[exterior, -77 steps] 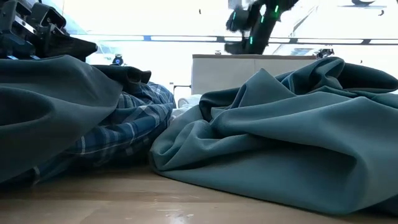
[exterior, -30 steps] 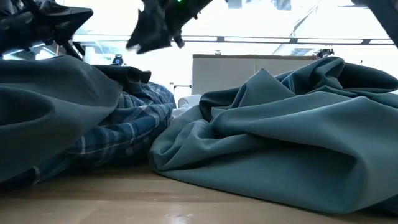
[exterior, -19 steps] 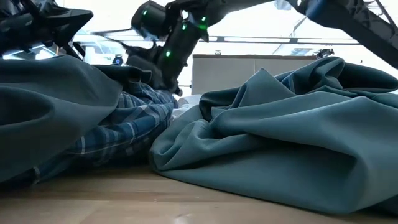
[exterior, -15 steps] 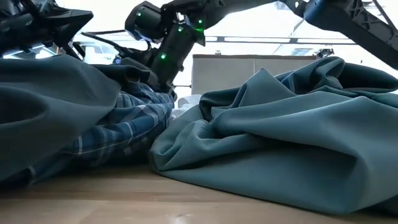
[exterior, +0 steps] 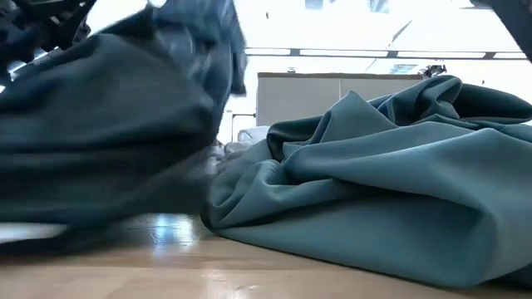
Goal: Sort clothes
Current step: Put the right blue patterned sleeve into the laundry organizer
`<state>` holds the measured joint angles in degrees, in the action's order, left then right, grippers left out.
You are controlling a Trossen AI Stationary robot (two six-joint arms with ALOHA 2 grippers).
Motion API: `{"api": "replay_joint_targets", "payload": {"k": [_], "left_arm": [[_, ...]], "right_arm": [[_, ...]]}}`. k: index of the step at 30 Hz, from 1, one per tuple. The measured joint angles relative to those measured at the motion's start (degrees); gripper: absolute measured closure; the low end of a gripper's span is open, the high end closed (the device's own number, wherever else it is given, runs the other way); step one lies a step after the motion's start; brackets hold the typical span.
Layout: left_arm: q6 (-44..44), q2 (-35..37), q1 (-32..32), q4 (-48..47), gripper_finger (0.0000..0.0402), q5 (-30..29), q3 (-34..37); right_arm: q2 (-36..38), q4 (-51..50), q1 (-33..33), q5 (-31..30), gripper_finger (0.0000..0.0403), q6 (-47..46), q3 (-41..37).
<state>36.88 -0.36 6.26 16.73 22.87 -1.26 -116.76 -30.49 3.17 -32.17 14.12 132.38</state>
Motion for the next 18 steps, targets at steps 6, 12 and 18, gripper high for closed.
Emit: {"api": "replay_joint_targets", "payload": {"k": [6,12,18], "left_arm": [[-3.03,0.01,0.02,-0.62,0.0398,-0.01,0.00],[-3.05,0.00,0.02,-1.72,0.0398,-0.06,0.00],[-3.21,0.00,0.07,-3.30,0.0398,-0.88,0.00]], "right_arm": [[8.54,28.79,1.14,-1.99,0.0400,23.71,-0.02],[12.89,51.55,-1.70,0.55,0.0400,45.46,-0.02],[16.91,54.87,-6.21,-1.43,0.0400,52.28,-0.04]]}}
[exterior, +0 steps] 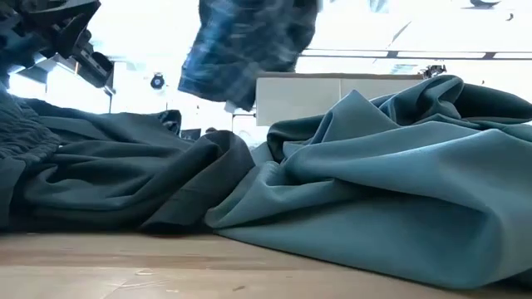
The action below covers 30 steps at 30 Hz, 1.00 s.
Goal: Sort clothes
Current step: Put the right blue patterned sleeve into the laundry organizer
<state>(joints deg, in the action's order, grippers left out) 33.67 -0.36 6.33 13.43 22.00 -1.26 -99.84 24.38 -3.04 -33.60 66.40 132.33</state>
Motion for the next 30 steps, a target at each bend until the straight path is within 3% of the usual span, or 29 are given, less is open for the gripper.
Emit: {"api": "replay_joint_targets", "payload": {"k": [8,13,16,21,23,26,30], "left_arm": [[-2.35,0.00,0.02,-0.33,0.0398,-0.68,0.02],[-2.40,0.00,0.02,-0.31,0.0398,-0.68,0.02],[-2.40,0.00,0.02,-0.33,0.0398,-0.68,0.02],[-2.40,0.00,0.02,-0.32,0.0398,-0.68,0.02],[-2.38,0.00,0.02,-0.33,0.0398,-0.65,0.02],[-2.40,0.00,0.02,-0.33,0.0398,-0.68,0.02],[-2.38,0.00,0.01,-0.32,0.0398,-0.68,0.02]], "right_arm": [[1.35,-14.48,-7.61,-13.50,0.0400,-3.41,-0.11],[1.89,-31.15,-11.67,-14.19,0.0400,-18.78,0.04],[1.64,-51.64,-14.02,-8.92,0.0400,-34.13,0.02],[-1.51,-87.04,-19.04,14.86,0.0400,-61.69,0.00],[-4.32,-98.55,-19.88,19.00,0.0400,-66.37,-0.02],[-9.75,-108.11,-19.85,19.17,0.0400,-70.15,-0.09],[-17.53,-108.76,-19.79,22.25,0.0399,-69.94,-0.09]]}}
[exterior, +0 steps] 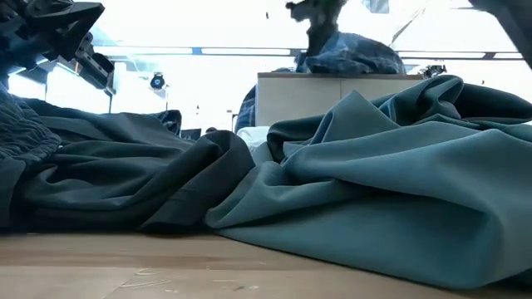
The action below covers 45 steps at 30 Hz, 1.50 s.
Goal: Sort clothes
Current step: Put the right blue patterned sleeve into the laundry organizer
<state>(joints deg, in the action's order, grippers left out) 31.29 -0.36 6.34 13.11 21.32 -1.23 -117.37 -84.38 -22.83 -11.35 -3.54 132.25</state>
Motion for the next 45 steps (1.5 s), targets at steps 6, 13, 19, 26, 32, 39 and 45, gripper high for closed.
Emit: {"api": "replay_joint_targets", "payload": {"k": [6,13,19,26,32,39,45], "left_arm": [[0.15,0.00,-0.03,-0.01,0.0398,0.58,0.00],[0.11,0.00,-0.03,-0.03,0.0398,0.61,0.02],[-0.02,0.00,-0.05,-0.01,0.0398,0.17,0.02],[-0.02,0.02,-0.05,0.19,0.0398,-0.52,0.02],[0.00,0.02,-0.05,0.05,0.0398,-2.69,0.02],[0.00,0.00,-0.05,-0.02,0.0398,-5.26,0.02],[0.02,0.00,-0.05,-0.48,0.0398,-5.42,0.02]], "right_arm": [[-12.54,1.07,-0.47,4.26,0.0398,6.90,0.00],[-19.02,2.11,-2.61,9.22,0.0397,10.89,0.48],[-13.40,0.69,-2.58,7.10,0.0384,7.81,-0.26],[1.05,1.34,-1.96,7.38,0.0279,2.29,0.09],[10.51,1.88,-0.79,6.51,0.0216,0.63,0.12],[9.85,-6.22,-1.45,-5.23,0.0220,-8.29,-0.18],[8.82,6.98,-4.59,2.02,0.0238,-0.53,-19.26]]}}
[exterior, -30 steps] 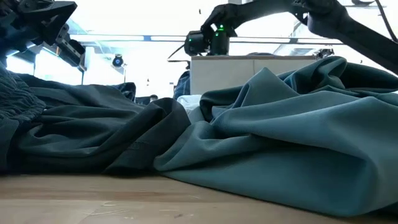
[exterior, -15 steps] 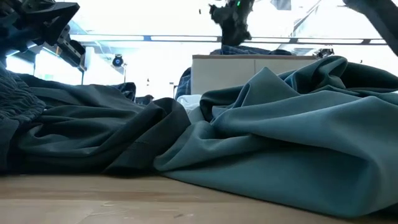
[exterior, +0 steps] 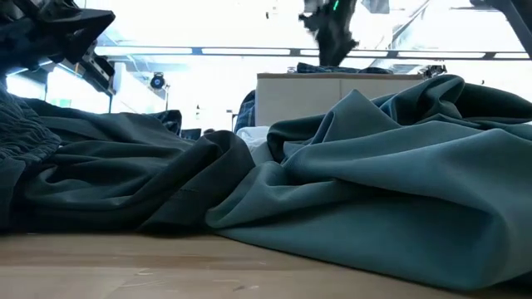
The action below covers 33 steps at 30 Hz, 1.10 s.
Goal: Sort clothes
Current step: Put the right blue patterned sleeve into the laundry organizer
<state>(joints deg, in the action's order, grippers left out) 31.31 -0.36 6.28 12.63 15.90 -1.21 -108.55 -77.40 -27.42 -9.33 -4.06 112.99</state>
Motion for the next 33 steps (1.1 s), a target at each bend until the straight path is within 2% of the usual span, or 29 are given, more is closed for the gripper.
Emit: {"api": "replay_joint_targets", "payload": {"k": [6,9,11,13,15,20,23,26,29,31,33], "left_arm": [[0.02,0.00,0.00,-1.72,0.0398,-0.13,0.02],[0.01,0.00,0.00,-1.68,0.0398,-1.33,0.02],[-0.02,0.00,0.02,-1.49,0.0398,-2.83,0.02],[-0.25,0.00,0.03,-0.63,0.0398,-4.69,0.02],[-1.48,0.00,0.04,0.63,0.0398,-6.58,0.02],[-3.83,-0.71,0.07,-3.01,0.0400,-12.85,-1.58],[-4.52,-2.44,0.07,-8.26,0.0401,-15.14,-3.81],[-4.57,-4.50,0.07,-10.49,0.0401,-16.70,-4.57],[-4.54,-6.19,0.07,-10.33,0.0401,-16.65,-4.61],[-4.46,-7.21,0.07,-10.37,0.0401,-16.64,-4.61],[-4.47,-8.03,0.07,-10.35,0.0401,-16.63,-4.61]], "right_arm": [[0.00,26.20,-2.45,4.64,0.0255,1.23,-29.17],[0.11,37.74,-3.04,6.35,0.0257,-1.33,-38.25],[0.32,39.96,-3.41,8.15,0.0257,-2.11,-40.50],[0.42,37.45,-3.56,9.35,0.0257,-2.64,-39.55],[0.33,29.91,-3.35,9.38,0.0257,-2.73,-35.52],[0.33,7.56,-1.40,6.27,0.0257,-2.62,-18.53],[0.33,0.86,0.41,2.08,0.0257,-3.70,-7.84],[0.46,2.68,2.46,-1.75,0.0257,-3.65,0.00],[0.55,10.86,3.47,1.97,0.0257,-0.79,2.51],[0.39,17.12,3.67,5.13,0.0257,-0.05,2.18],[-0.33,23.20,3.53,5.80,0.0257,0.05,0.88]]}}
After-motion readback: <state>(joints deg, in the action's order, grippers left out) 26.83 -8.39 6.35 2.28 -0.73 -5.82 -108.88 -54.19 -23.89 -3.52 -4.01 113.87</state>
